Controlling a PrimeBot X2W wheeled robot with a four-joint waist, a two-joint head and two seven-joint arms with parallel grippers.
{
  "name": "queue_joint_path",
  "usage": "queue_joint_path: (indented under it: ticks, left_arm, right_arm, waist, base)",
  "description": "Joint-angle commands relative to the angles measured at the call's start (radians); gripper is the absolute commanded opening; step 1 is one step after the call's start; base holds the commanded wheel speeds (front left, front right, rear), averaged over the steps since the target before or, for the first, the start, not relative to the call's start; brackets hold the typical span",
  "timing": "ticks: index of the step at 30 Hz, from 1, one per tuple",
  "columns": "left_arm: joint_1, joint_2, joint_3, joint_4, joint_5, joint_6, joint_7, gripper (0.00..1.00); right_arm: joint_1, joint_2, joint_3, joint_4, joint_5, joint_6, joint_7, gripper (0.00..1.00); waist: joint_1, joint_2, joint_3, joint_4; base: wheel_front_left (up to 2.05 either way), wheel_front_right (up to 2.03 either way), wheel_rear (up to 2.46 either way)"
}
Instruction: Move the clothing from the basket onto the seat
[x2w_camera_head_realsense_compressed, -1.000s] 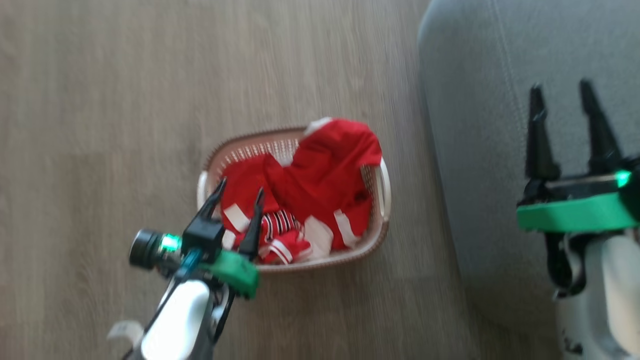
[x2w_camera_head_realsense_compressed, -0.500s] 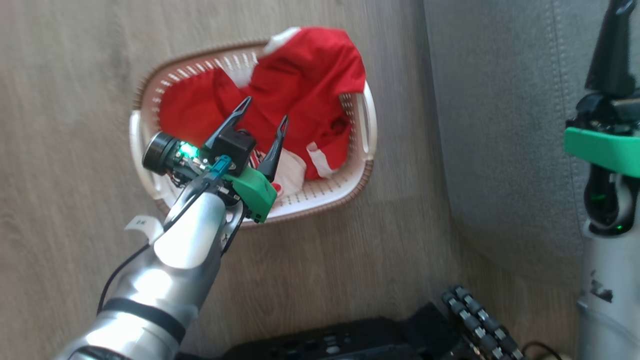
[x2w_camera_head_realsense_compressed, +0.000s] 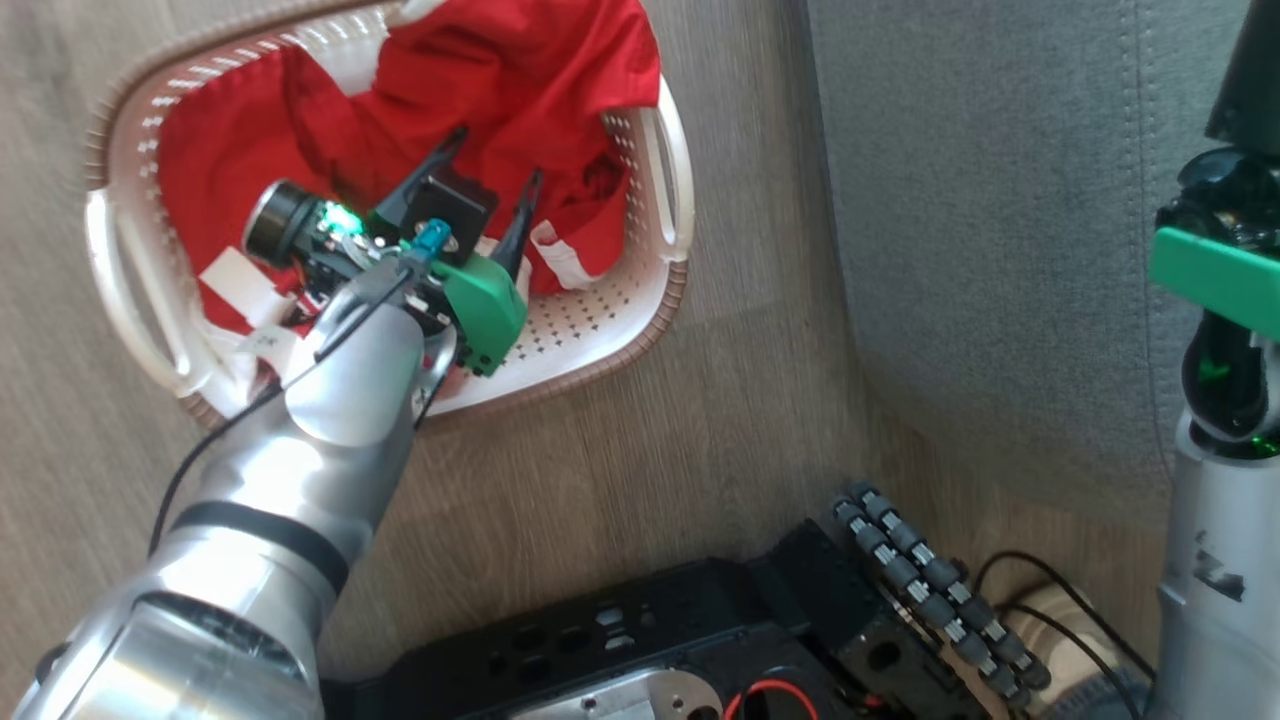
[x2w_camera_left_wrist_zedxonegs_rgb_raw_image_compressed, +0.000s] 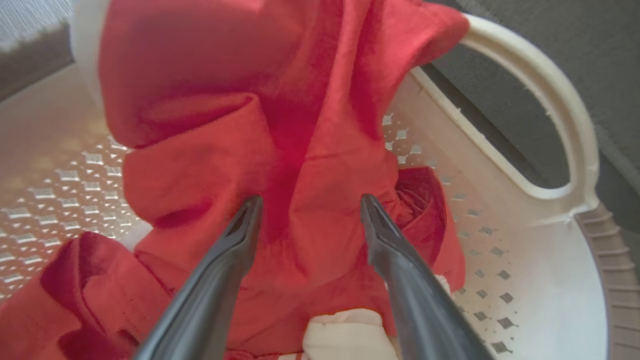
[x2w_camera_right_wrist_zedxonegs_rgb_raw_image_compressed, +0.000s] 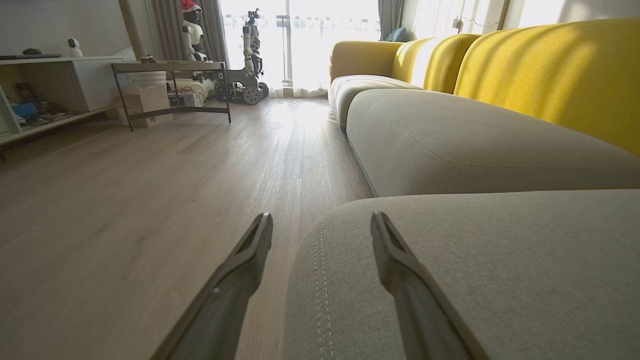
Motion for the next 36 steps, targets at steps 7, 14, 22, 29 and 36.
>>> queue_joint_path:
  ticks: [7,14,22,29,36]
  left_arm:
    - [-0.05,0.012,-0.004,0.078,-0.018,0.011,-0.008,1.0]
    - [-0.054,0.012,-0.033,0.101,-0.044,-0.005,-0.002,0.0]
    - [-0.043,0.012,-0.075,0.088,-0.065,0.0,-0.01,0.0]
    - [0.012,0.012,-0.09,0.04,-0.12,0.006,-0.03,0.0]
    - [0.067,0.012,-0.115,-0.075,-0.185,0.009,-0.039,0.0]
  right_arm:
    - [0.012,0.0,0.019,-0.056,0.018,0.0,-0.005,1.0]
    - [0.015,0.0,0.028,-0.049,0.021,0.0,-0.005,1.0]
    - [0.014,0.0,0.023,-0.034,0.017,0.0,-0.005,1.0]
    - [0.023,0.0,0.027,0.007,0.008,0.0,-0.005,1.0]
    - [0.057,0.0,0.053,0.073,-0.005,0.0,-0.005,1.0]
  waist:
    - [-0.0002,0.0001,0.06,-0.034]
    - [-0.0002,0.0001,0.054,-0.048]
    - [-0.0002,0.0001,0.03,-0.043]
    - [-0.0002,0.0001,-0.065,-0.013]
    - [-0.0002,0.0001,-0.225,0.028]
  base:
    - [0.0,0.0,0.0]
    - [0.0,0.0,0.0]
    - [0.0,0.0,0.0]
    - [0.0,0.0,0.0]
    - [0.0,0.0,0.0]
